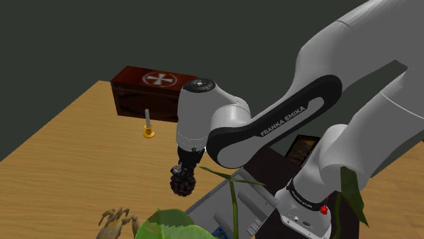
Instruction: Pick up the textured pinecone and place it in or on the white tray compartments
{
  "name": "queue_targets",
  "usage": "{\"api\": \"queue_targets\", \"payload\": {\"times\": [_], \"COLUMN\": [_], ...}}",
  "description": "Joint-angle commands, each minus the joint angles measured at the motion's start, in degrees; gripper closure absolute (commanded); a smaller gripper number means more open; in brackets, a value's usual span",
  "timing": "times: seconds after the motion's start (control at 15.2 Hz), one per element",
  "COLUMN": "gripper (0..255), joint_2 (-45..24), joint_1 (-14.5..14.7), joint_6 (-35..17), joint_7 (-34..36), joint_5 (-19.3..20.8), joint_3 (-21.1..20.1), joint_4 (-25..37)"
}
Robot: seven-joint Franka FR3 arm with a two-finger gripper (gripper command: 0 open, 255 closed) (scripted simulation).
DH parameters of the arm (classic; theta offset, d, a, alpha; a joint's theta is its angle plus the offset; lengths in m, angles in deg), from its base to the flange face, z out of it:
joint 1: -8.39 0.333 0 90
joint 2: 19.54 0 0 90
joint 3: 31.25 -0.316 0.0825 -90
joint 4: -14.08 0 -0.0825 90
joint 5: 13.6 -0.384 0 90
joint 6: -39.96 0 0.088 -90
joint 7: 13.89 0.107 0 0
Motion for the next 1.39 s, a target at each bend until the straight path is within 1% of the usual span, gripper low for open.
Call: {"api": "queue_targets", "payload": {"times": [0.0, 0.46, 0.99, 1.06, 1.12, 1.19, 1.25, 1.32], "gripper": [255, 255, 255, 255, 0, 0, 0, 0], "joint_2": [0.00, -0.01, 5.51, 4.88, 4.88, 5.07, 4.83, 4.34], "joint_1": [0.00, -0.01, 0.88, 0.80, 0.80, -0.03, -2.00, -5.50], "joint_6": [0.00, -0.01, 7.21, 6.39, 6.39, -0.62, -7.37, -13.16], "joint_7": [0.00, 0.00, -2.54, -2.21, -2.21, 3.85, 11.39, 20.21], "joint_5": [0.00, 0.01, -3.20, -2.87, -2.87, -0.18, 4.31, 10.66], "joint_3": [0.00, 0.00, 1.27, 1.07, 1.07, -0.82, -3.51, -7.18], "joint_4": [-0.01, -0.01, 2.26, 2.06, 2.06, -0.26, -2.18, -3.51]}}
